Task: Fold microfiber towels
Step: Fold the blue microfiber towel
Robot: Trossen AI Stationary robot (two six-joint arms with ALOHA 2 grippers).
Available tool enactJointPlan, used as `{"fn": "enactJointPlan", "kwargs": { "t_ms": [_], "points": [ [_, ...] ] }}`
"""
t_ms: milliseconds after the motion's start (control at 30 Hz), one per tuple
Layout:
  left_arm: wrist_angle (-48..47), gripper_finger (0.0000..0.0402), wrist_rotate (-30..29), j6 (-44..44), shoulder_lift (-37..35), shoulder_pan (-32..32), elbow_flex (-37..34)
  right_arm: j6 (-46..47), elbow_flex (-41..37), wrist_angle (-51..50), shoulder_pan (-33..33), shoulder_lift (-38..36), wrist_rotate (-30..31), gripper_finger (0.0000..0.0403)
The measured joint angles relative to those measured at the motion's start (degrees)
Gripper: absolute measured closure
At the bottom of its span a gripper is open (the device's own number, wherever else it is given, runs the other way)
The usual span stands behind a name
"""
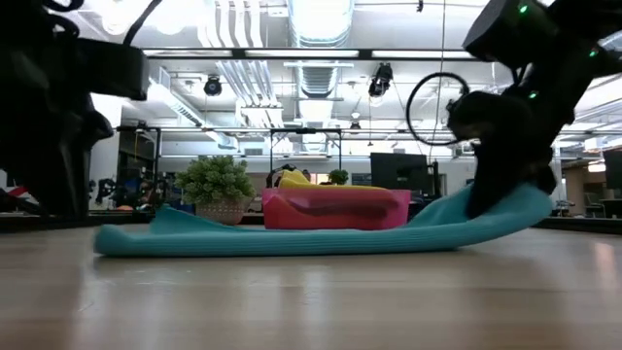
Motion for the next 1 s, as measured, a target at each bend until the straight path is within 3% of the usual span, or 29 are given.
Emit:
{"fn": "enactJointPlan", "kwargs": {
  "t_ms": [200,433,633,1000],
  "points": [
    [12.53,0.0308,-3.4,0.79,1.6,0.12,-4.07,2.81,0.0,-11.55,-0.09,-7.97,2.19,0.0392],
    [25.87,0.0308,-7.77,1.9,4.02,0.63,-8.07,6.0,0.82,-12.99,-0.09,-10.87,2.79,0.0392],
    [27.47,0.0308,-8.88,1.96,5.88,0.94,-8.32,4.97,6.22,-12.66,-0.09,-5.46,2.81,0.0392],
    [29.46,0.0308,-10.26,3.91,6.8,0.94,-8.38,-4.05,22.96,-9.21,-0.09,11.88,2.84,0.0392]
  ]
}}
